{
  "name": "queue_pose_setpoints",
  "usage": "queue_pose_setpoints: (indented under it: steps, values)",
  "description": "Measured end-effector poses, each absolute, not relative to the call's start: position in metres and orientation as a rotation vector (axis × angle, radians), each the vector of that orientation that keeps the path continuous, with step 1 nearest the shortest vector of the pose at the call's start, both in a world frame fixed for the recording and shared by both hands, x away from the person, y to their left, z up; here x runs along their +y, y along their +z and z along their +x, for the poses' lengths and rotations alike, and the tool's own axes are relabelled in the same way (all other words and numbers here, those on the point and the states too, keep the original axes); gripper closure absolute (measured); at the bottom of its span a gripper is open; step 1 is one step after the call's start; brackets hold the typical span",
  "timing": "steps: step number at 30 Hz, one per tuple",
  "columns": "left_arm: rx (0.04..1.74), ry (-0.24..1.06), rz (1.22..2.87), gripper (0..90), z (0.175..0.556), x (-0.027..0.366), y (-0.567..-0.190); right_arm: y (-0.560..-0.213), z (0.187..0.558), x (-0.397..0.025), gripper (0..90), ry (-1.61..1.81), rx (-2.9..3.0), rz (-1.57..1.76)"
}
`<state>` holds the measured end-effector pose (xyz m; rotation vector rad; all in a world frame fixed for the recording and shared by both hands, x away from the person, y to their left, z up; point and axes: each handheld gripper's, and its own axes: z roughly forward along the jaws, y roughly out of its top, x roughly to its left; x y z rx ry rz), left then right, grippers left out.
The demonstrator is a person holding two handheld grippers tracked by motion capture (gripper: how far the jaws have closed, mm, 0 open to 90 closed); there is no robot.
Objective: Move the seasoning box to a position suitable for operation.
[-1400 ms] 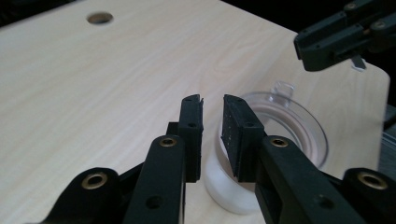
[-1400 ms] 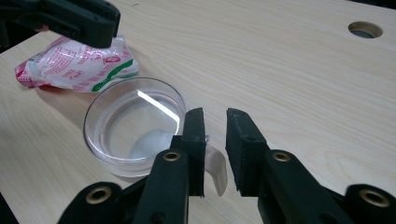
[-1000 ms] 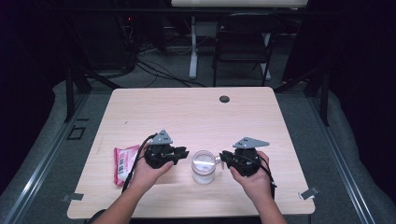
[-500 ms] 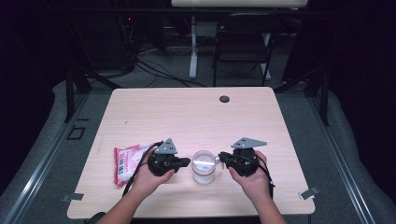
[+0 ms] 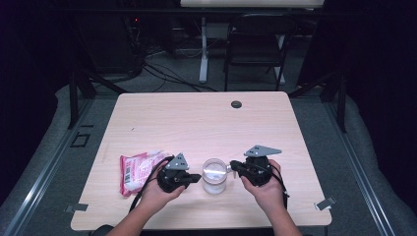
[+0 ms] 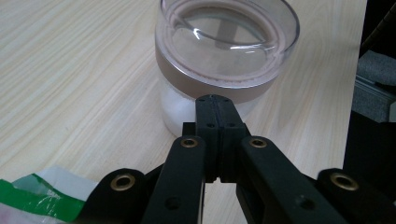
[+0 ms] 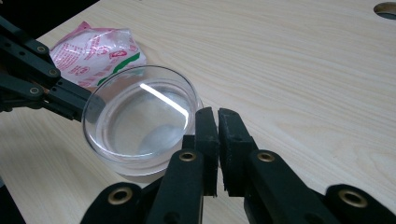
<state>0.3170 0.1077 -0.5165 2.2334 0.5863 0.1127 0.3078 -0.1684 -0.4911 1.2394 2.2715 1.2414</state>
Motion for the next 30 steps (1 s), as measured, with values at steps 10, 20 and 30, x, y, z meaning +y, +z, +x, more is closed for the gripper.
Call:
queue_pose_setpoints:
  steps: [10, 20, 30]
  values:
    - [0.589, 0.119, 2.197, 90.0, 0.315, 0.108, -0.516, -0.492, 0.307, -0.169, 86.9, 1.249, 2.27, 1.238]
    - [0.58, 0.117, 2.177, 90.0, 0.314, 0.107, -0.513, -0.492, 0.306, -0.169, 85.1, 1.246, 2.264, 1.239]
    - [0.588, 0.121, 2.141, 90.0, 0.317, 0.105, -0.509, -0.486, 0.292, -0.16, 67.8, 1.24, 2.315, 1.075]
